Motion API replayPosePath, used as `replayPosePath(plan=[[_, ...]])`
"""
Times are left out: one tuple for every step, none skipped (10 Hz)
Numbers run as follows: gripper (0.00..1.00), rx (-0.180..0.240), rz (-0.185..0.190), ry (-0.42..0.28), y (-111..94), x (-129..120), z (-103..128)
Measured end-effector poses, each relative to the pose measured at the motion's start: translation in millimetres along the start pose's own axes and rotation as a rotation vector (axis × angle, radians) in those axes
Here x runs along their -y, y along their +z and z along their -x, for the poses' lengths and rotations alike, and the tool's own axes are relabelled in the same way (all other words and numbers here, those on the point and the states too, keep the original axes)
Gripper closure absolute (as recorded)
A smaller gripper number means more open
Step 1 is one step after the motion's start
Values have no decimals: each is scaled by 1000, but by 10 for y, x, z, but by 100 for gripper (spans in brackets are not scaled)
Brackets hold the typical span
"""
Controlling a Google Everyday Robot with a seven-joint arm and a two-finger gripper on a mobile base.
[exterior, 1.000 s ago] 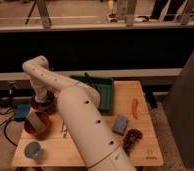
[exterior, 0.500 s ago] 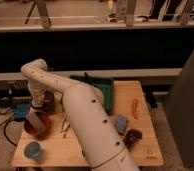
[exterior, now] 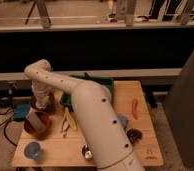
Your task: Wipe purple bowl with towel
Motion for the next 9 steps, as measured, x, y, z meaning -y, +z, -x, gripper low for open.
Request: replayPosePath(plan=[[100,-12,0,11,1,27,-53],[100,-43,5,26,-6,120,-160],[100,-88,17,36,-13,198,-257],[100,-123,21,47,-14,269,-304],[100,-134,25,51,8,337,-303],[100,-138,22,57,17,405,-305],[100,-144,21,62,31,470,-311],[100,-131,15,48,52,553,-263],[100,-113,10,36,73,598,-204]])
